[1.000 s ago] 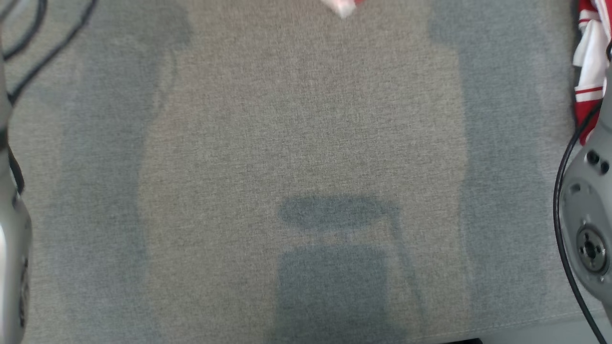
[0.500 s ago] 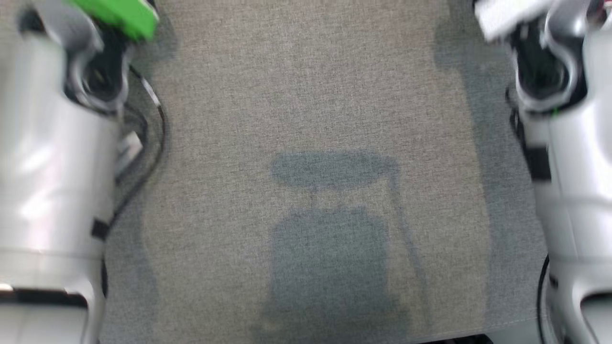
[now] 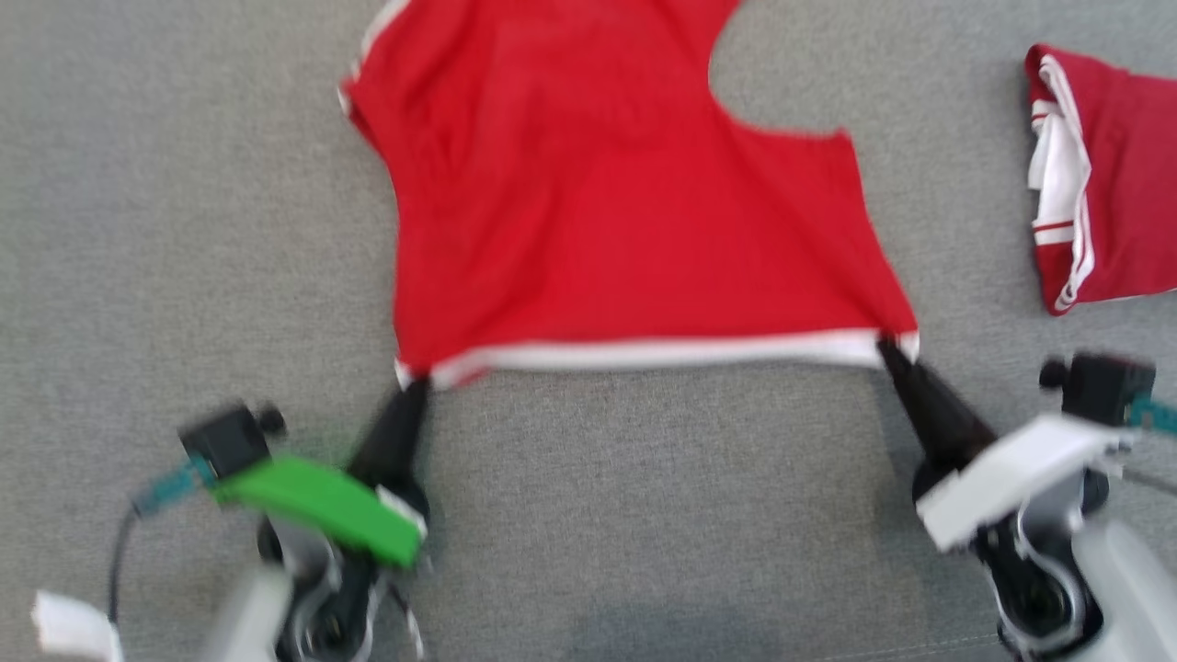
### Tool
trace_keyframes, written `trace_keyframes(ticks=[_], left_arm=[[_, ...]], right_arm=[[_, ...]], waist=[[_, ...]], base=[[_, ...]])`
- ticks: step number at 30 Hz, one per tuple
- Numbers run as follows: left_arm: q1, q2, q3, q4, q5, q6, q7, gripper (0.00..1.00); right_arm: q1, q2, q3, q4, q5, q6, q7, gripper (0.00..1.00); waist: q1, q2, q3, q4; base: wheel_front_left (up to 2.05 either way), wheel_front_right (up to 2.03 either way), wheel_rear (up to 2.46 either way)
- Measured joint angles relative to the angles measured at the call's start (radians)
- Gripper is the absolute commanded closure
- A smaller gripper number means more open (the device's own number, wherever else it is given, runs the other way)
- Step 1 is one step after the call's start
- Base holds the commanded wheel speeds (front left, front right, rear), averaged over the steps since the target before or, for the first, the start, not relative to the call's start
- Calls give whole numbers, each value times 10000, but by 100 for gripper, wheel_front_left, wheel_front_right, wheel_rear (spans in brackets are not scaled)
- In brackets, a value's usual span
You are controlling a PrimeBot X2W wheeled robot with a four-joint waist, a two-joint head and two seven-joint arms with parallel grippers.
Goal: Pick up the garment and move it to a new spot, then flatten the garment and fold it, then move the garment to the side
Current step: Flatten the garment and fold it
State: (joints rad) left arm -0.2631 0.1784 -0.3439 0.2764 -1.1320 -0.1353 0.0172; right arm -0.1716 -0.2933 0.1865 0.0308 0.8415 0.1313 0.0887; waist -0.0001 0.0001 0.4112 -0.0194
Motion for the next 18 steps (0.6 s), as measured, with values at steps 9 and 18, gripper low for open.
trace_keyframes(ticks=[9, 18], left_arm=[[4708, 303, -1183, -1902, 288, 746, -13, 100], [5315, -61, -830, -4928, -861, 1480, 395, 100]], right_arm=[[3991, -993, -94, -775, 577, 4, -558, 100], [2796, -1632, -1266, -2180, 903, 8, -21, 100]], waist=[[0, 0, -1842, 243], [0, 0, -2321, 845]], base=[[0, 0, 0], [0, 0, 0]])
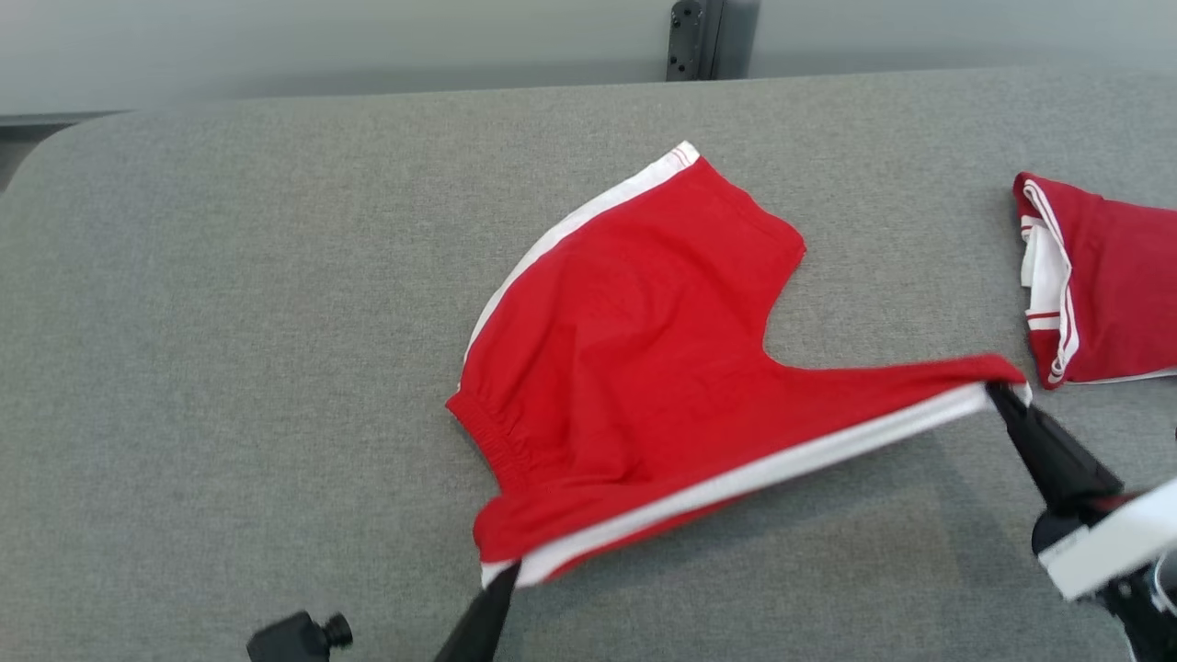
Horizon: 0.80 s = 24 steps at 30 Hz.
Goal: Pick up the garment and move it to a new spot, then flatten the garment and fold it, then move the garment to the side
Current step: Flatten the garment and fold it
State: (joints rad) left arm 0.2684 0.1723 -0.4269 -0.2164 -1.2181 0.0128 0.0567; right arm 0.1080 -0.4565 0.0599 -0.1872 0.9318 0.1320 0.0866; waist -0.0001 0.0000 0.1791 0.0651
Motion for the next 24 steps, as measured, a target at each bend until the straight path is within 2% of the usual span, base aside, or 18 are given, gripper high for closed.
trace_keyframes(ticks=[2, 5, 10, 14, 24], left_arm=[[-617, -274, 278, -337, -362, 330, 121, 100], [-1816, -437, 420, -359, -272, 769, 263, 100], [-3680, -771, 75, 148, -23, 1085, 646, 100], [-4644, -949, -52, 1083, 169, 1379, 671, 100], [-6082, -1139, -426, 2654, 25, 1281, 640, 100]], right_arm=[[-1217, -169, 67, 117, -192, 0, 610, 100], [-2976, -303, 224, 671, -384, -2, 1473, 100], [-5417, -508, 585, 2094, -968, -8, 2506, 100], [-6958, -339, 1292, 3198, -1218, -10, 3037, 100], [-9277, -320, 2708, 5469, -1670, -10, 3202, 100]], waist=[[0, 0, 181, 83], [1, 0, 571, 211], [1, 0, 1247, 737], [1, 0, 1772, 1338], [2, 0, 2747, 2468]], base=[[0, 0, 0], [0, 0, 0], [0, 0, 0], [0, 0, 0], [0, 0, 0]])
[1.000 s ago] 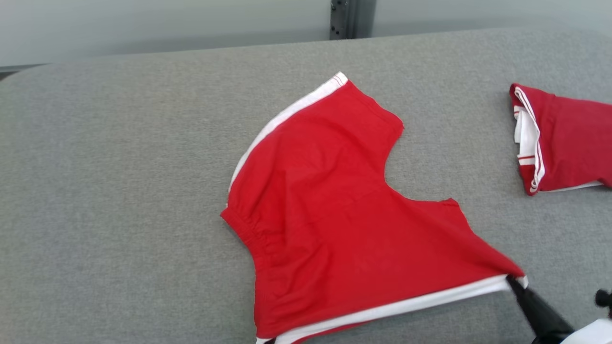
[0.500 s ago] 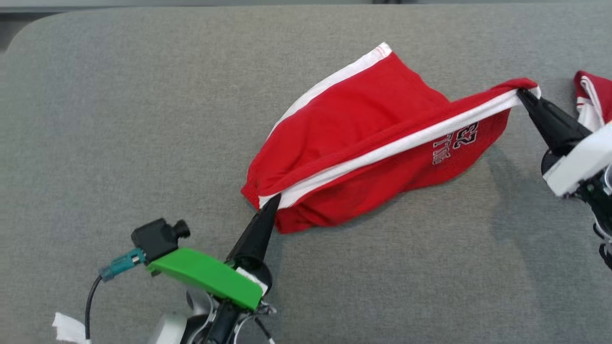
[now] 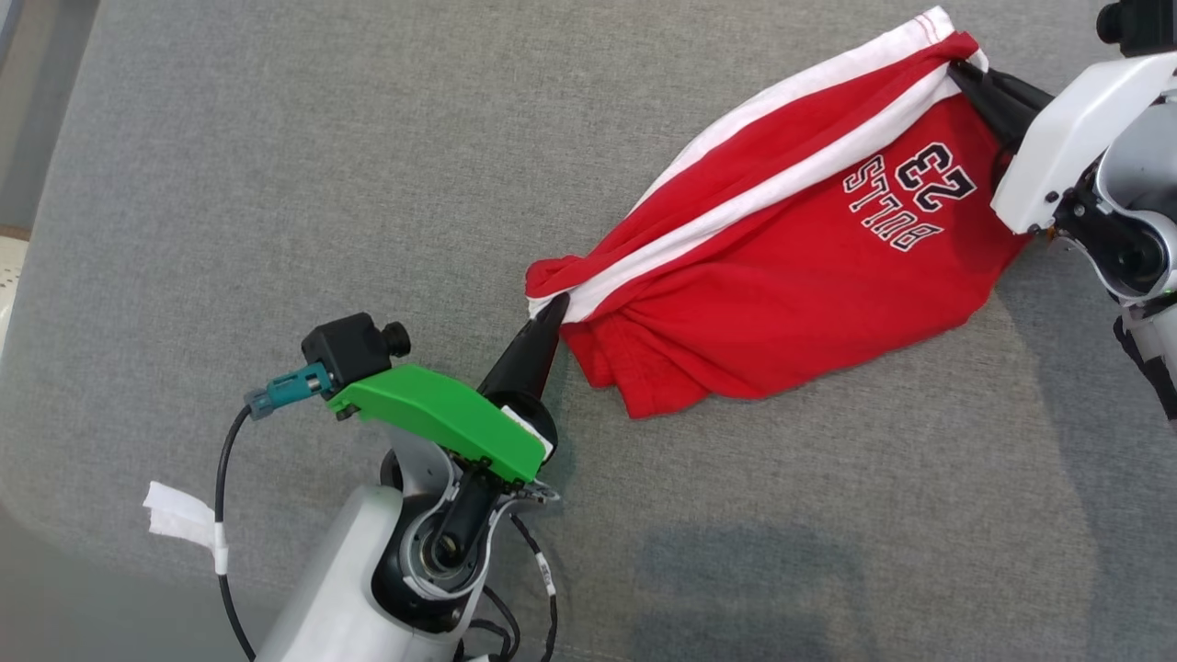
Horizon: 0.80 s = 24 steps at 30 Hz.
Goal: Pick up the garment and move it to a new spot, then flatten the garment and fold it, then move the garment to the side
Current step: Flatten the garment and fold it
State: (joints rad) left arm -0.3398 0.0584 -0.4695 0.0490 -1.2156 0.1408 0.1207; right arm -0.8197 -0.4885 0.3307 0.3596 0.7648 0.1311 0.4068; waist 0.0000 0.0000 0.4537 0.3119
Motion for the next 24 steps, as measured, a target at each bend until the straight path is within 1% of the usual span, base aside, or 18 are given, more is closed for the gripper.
trace_keyframes(ticks=[4, 8, 9, 10, 12, 13, 14, 15, 16, 19, 24], left_arm=[[-314, -27, -173, 249, -148, -88, -4, 100], [-454, -42, -295, 447, -186, -167, 13, 99], [-482, -44, -313, 485, -203, -167, 15, 95], [-532, -42, -330, 531, -199, -167, 25, 89], [-664, -44, -328, 648, -174, -161, 25, 66], [-717, -44, -303, 688, -134, -123, 6, 46], [-771, -40, -288, 721, -111, -88, -33, 0], [-841, -36, -290, 744, -50, -86, -71, 0], [-899, -36, -290, 750, -35, -84, -73, 0], [-1009, -38, -290, 755, 109, -48, -173, 0], [-1030, 23, -151, 734, 316, 173, -453, 0]], right_arm=[[-505, -67, 244, 606, 10, 0, 171, 100], [-669, -190, 493, 963, -10, 0, 405, 100], [-719, -199, 512, 1014, -15, 0, 439, 100], [-770, -201, 527, 1053, -19, 0, 449, 100], [-904, -192, 525, 1200, -36, 0, 456, 100], [-959, -174, 508, 1281, -140, 0, 441, 100], [-1035, -125, 439, 1375, -280, 2, 314, 100], [-1150, -50, 401, 1432, -408, 0, 176, 55], [-1247, 13, 389, 1453, -493, 0, 56, 0], [-1461, 215, 364, 1659, -731, -2, -351, 0], [-1705, 451, 314, 2031, -1014, -4, -1369, 0]], waist=[[0, 0, 244, 257], [0, 0, 378, 331], [0, 0, 390, 318], [0, 0, 402, 301], [0, 0, 428, 272], [0, 0, 438, 259], [0, 0, 448, 248], [0, 0, 462, 237], [0, 0, 475, 231], [0, 0, 488, 237], [0, 0, 456, 254]], base=[[0, 0, 0], [0, 0, 0], [0, 0, 0], [0, 0, 0], [0, 0, 0], [0, 0, 0], [0, 0, 0], [0, 0, 0], [0, 0, 0], [0, 0, 0], [0, 0, 0]])
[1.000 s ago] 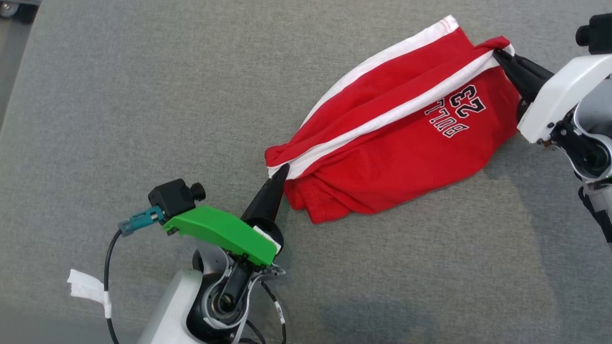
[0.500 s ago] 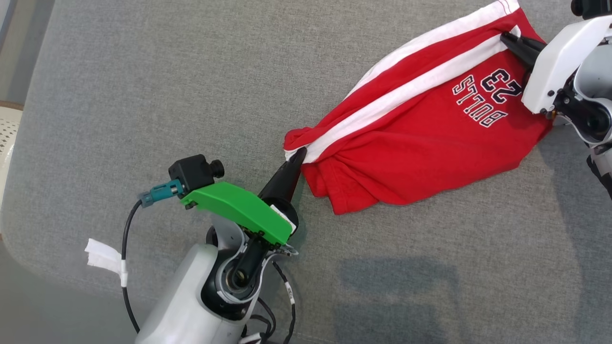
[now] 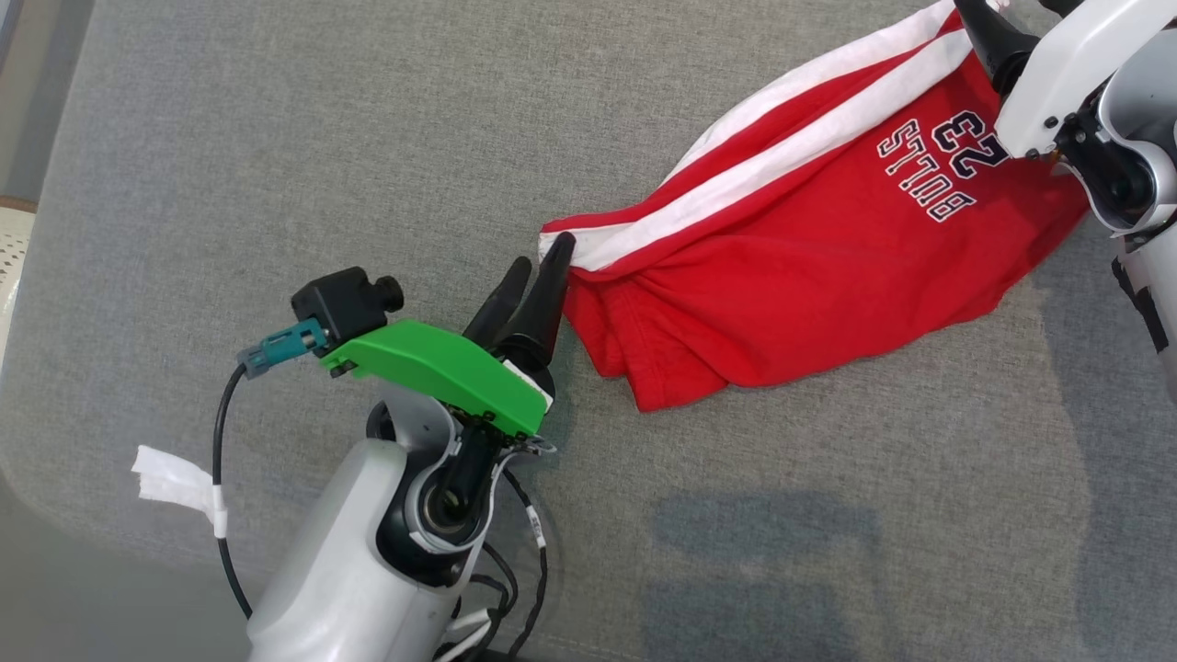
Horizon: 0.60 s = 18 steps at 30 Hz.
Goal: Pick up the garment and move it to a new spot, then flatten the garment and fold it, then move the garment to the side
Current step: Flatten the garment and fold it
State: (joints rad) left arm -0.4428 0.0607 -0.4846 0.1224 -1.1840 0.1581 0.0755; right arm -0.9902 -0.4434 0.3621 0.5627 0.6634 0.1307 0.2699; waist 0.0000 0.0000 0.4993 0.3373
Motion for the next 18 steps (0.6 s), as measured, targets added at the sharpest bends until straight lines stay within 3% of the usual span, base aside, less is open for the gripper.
trace_keyframes(ticks=[5, 9, 13, 18], left_arm=[[68, 274, 63, -144, 466, 188, -495, 0], [364, 761, 132, -629, 1565, 374, -1636, 0], [1122, 1593, -178, -936, 3342, 901, -2792, 0], [2133, 1674, -456, -1218, 4564, 1185, -3269, 0]], right_arm=[[-9, -19, 161, 284, -12, 0, -278, 0], [-6, -336, 332, 268, -33, 0, -295, 0], [275, -771, 771, -19, -44, 0, 600, 0], [778, -1292, 957, -487, 332, 0, 2290, 0]], waist=[[0, 0, -96, -28], [0, 0, -253, -132], [0, 0, -499, -254], [0, 0, -717, -342]], base=[[0, 0, 0], [0, 0, 0], [0, 0, 0], [0, 0, 0]])
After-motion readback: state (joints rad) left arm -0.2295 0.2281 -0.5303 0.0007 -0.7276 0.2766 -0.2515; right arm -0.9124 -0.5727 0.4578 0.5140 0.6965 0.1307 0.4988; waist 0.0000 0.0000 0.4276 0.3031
